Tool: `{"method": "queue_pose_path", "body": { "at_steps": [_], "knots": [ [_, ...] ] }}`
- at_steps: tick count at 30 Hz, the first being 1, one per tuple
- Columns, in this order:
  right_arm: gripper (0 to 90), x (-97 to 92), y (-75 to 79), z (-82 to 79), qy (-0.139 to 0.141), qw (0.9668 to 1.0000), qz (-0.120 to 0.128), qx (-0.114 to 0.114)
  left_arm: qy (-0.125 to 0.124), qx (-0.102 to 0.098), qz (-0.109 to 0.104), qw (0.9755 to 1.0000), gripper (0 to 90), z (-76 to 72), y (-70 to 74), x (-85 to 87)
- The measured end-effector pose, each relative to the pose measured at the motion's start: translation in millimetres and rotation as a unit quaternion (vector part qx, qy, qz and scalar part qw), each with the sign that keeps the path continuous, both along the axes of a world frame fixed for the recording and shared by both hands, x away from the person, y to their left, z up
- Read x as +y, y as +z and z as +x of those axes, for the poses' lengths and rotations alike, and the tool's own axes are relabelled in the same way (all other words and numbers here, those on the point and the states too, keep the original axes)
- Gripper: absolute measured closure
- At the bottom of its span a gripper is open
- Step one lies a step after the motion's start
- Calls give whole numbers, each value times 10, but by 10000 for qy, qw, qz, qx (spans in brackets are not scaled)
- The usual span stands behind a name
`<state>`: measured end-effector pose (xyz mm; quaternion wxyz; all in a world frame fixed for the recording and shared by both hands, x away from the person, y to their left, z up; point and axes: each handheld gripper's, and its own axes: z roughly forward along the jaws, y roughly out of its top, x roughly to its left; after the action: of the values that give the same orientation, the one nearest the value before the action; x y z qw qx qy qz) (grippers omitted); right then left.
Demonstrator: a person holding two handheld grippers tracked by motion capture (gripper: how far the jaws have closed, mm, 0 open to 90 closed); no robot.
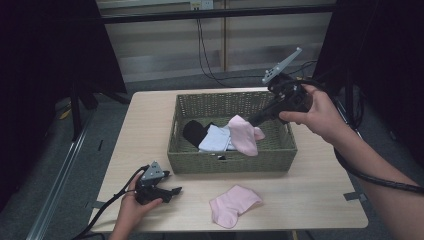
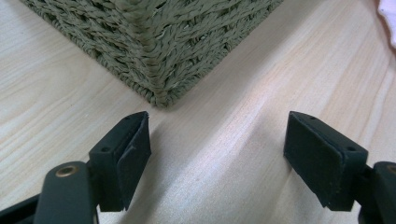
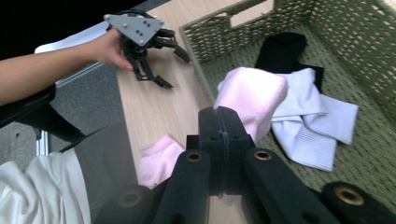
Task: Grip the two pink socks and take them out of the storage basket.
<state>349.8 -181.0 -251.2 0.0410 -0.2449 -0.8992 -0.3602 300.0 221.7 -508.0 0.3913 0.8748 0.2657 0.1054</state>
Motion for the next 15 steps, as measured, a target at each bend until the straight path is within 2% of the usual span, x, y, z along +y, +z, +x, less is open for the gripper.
{"method": "queue_pose_path", "body": {
  "at_steps": [4,15],
  "knots": [
    [896,34,-29,-63,165,9998,124,13,-3,1,2,10000,226,0,0,0],
    [895,130,-189,-199,481,9987,129,108,11,25,-8,10000,226,-3,-1,-1]
  ]
}}
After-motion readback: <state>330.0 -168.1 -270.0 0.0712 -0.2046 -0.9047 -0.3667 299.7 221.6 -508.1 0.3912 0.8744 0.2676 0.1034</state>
